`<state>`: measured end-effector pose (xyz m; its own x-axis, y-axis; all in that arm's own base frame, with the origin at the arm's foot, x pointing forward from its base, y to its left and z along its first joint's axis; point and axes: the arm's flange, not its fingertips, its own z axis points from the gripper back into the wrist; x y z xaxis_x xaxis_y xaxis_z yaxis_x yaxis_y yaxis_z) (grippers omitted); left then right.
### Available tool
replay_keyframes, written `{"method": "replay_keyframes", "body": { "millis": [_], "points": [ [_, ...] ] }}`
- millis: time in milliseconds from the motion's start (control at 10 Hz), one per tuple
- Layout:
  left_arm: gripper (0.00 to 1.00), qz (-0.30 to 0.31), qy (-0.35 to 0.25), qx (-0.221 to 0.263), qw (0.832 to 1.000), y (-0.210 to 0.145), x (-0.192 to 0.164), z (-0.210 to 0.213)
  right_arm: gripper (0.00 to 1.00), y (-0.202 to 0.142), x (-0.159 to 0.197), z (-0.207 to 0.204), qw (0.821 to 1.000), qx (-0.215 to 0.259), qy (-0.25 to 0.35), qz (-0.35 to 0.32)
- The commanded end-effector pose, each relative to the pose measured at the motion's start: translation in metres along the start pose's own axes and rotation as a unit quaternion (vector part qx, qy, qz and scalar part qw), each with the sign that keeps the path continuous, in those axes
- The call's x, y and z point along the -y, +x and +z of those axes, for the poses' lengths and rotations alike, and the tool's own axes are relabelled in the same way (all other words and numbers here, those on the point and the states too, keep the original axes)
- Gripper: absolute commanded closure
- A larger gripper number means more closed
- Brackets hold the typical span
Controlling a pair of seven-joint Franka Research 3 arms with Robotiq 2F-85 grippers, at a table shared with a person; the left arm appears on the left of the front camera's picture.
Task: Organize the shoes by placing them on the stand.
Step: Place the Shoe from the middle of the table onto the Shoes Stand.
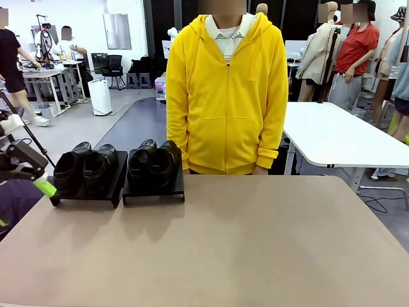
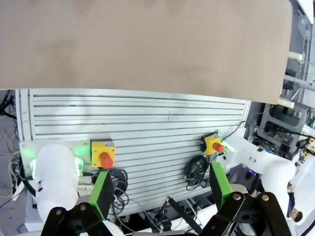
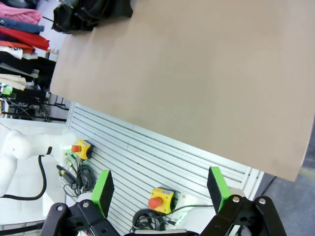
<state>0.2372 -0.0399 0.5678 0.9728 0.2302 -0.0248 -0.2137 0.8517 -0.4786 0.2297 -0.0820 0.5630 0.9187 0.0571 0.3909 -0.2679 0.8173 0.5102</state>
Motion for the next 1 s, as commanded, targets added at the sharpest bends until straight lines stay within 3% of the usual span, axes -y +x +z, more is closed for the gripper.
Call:
{"method": "replay_keyframes", "body": {
  "millis": [0, 900],
  "points": [
    [0.0, -0.005, -0.006, -0.009, 1.0, 0.0039, 0.0028, 0.0039, 0.0, -0.0001, 0.0017, 0.0047, 1.0, -0.002, -0.001, 0.011],
    [0.0, -0.005, -0.006, -0.009, 1.0, 0.0039, 0.0028, 0.0039, 0.0, -0.0001, 0.0017, 0.0047, 1.0, -0.002, -0.001, 0.011]
  ]
}}
